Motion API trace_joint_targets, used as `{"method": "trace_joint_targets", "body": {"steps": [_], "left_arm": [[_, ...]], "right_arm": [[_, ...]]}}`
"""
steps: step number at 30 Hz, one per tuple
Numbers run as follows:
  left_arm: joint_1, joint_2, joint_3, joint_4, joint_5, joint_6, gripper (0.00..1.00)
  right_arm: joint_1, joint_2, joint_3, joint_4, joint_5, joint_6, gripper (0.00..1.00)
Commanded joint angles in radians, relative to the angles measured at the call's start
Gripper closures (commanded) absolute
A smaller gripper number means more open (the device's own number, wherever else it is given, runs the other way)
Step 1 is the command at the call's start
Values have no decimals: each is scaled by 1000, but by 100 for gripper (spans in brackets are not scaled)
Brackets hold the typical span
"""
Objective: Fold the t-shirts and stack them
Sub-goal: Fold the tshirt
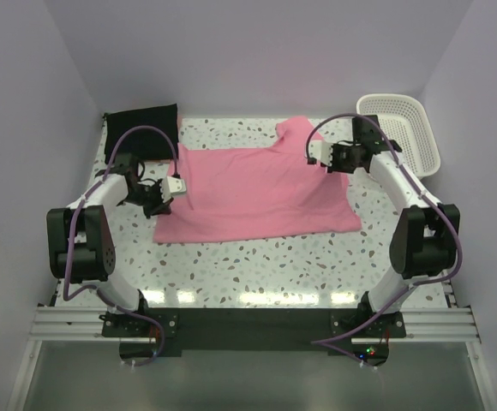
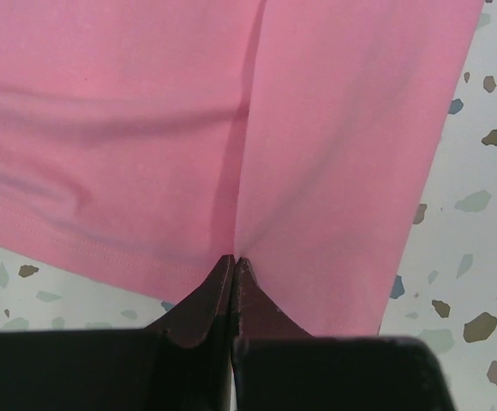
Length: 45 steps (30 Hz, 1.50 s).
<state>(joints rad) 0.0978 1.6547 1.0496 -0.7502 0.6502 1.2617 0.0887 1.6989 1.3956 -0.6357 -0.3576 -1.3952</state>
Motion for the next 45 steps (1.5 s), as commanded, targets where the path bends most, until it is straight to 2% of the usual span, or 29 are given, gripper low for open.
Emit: {"method": "trace_joint_targets", "body": {"steps": [1,9,11,12,13,14,15,16,17,20,23,24,28,32,36,42,45], "left_arm": [[0,-24,7,44,16,19,100],[-1,2,7,84,-3,-5,100],[-3,8,15,87,-9,-15,92],[-1,11,16,89,-11,-31,87],[-3,20,21,91,-14,-48,75],[0,23,35,83,-21,-60,71],[5,27,41,66,-23,-68,68],[14,24,46,42,-23,-70,61],[38,17,44,35,-14,-80,59],[86,-7,44,-18,2,-102,50],[121,-32,46,-83,12,-143,48],[125,-35,44,-103,14,-162,47],[135,-35,20,-146,14,-248,46],[140,-13,0,-115,14,-340,46],[140,22,3,-98,-14,-386,46],[141,59,-25,-58,-78,-426,46],[141,82,-28,-55,-87,-447,46]], "right_arm": [[-10,-55,-6,48,-15,2,100],[0,-9,5,28,-20,-13,100],[3,4,14,21,-4,-11,100],[5,11,20,16,15,-4,90],[3,24,28,10,26,5,81],[5,30,40,-2,38,15,70],[5,41,80,-56,52,40,51],[3,53,104,-85,74,64,42],[3,60,124,-113,92,85,36],[-7,59,195,-231,121,208,34],[-10,71,255,-424,97,338,35],[-12,82,285,-535,82,405,38],[-24,125,275,-682,28,583,42],[-53,159,157,-622,68,725,47],[-114,202,135,-550,95,837,49],[-142,239,91,-471,141,877,51],[-142,263,68,-450,151,891,56]]}}
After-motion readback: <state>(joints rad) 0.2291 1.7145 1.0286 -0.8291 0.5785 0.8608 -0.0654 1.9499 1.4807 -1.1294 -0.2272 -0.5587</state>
